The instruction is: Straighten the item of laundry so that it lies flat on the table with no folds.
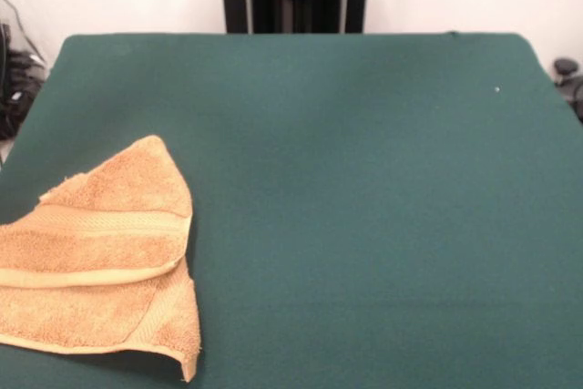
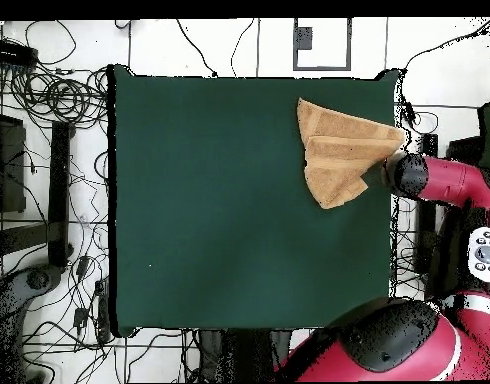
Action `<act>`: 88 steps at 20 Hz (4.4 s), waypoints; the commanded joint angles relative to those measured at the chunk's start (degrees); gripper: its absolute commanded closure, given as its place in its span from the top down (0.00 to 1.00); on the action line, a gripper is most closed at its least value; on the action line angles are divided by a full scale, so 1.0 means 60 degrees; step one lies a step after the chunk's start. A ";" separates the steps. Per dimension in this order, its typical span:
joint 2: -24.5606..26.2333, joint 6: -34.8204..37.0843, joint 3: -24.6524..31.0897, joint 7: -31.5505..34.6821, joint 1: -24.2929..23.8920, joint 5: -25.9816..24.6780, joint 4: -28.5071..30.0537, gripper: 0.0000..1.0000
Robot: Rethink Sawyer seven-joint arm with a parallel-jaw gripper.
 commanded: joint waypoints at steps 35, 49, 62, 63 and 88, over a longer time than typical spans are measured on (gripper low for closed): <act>-0.1216 -0.0528 -0.0799 0.1172 0.1725 0.0708 0.4448 1.00; -0.1696 -0.1740 -0.1320 0.2389 0.2397 0.1789 0.5707 1.00; -0.3214 -0.1106 -0.1019 0.0865 0.1871 0.3080 0.7164 1.00; -0.3245 -0.1088 -0.0994 0.0796 0.1841 0.3125 0.7206 1.00; -0.1658 -0.1229 -0.1248 0.0899 0.2619 0.3800 0.5397 1.00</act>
